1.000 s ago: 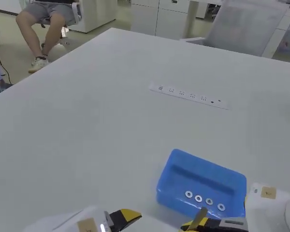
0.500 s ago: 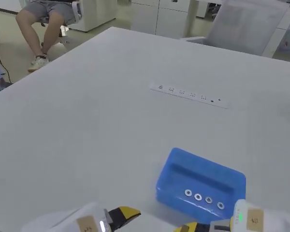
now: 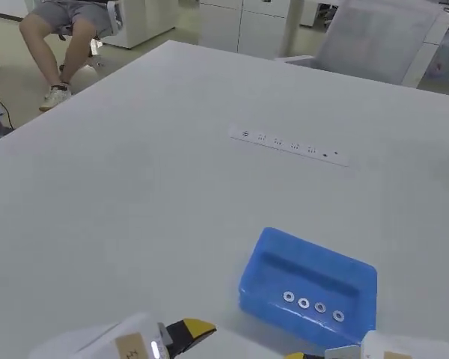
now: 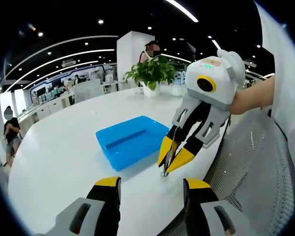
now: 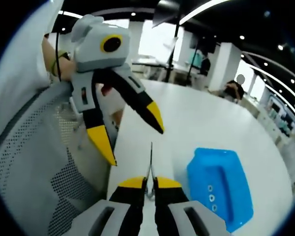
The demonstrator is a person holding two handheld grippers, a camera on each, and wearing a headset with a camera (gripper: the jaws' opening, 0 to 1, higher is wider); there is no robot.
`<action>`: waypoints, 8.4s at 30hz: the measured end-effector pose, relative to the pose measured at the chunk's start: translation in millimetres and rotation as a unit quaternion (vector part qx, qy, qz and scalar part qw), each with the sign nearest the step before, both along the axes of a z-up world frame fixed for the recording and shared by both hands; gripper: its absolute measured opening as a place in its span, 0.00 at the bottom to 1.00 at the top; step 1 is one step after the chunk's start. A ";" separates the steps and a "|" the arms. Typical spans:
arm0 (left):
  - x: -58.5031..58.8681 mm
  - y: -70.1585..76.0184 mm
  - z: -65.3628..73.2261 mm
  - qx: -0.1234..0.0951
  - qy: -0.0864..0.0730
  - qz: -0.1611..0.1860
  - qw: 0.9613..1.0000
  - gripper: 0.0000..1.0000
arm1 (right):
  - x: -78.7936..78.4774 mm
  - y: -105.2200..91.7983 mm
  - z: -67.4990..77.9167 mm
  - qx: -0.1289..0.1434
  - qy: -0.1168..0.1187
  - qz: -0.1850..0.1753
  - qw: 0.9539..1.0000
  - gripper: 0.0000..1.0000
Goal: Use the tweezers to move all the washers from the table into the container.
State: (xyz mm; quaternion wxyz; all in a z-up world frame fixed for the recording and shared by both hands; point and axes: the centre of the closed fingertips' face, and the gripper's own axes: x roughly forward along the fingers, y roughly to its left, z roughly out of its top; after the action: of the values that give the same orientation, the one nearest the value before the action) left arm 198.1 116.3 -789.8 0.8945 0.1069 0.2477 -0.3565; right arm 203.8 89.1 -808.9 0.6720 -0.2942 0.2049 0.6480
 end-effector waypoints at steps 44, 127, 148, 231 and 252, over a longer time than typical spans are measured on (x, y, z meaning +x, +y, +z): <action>-9.7 -16.4 15.5 -0.034 -0.026 -0.040 0.998 0.55 | 31.6 -29.2 76.9 0.175 0.055 -0.296 0.938 0.03; -10.4 -16.4 14.2 -0.056 -0.019 -0.040 0.997 0.55 | 135.7 30.2 -7.8 0.087 0.099 -0.286 0.949 0.03; 9.8 37.4 56.5 -0.040 -0.096 0.136 0.985 0.43 | 132.0 -1.9 59.9 0.166 0.017 -0.242 0.956 0.04; -12.9 -68.4 24.4 0.106 0.083 -0.339 0.931 0.00 | -19.5 -57.4 -8.7 -0.090 0.042 0.003 0.995 0.03; -15.8 -39.5 -51.3 0.177 0.154 -0.335 0.913 0.00 | -23.8 -44.2 -50.9 -0.106 0.036 0.046 0.993 0.03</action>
State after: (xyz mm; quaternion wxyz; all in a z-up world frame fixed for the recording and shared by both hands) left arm 182.3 76.8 -841.0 0.6399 0.2842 0.3913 -0.5972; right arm 179.9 44.8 -859.8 0.5990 -0.3490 0.2826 0.6630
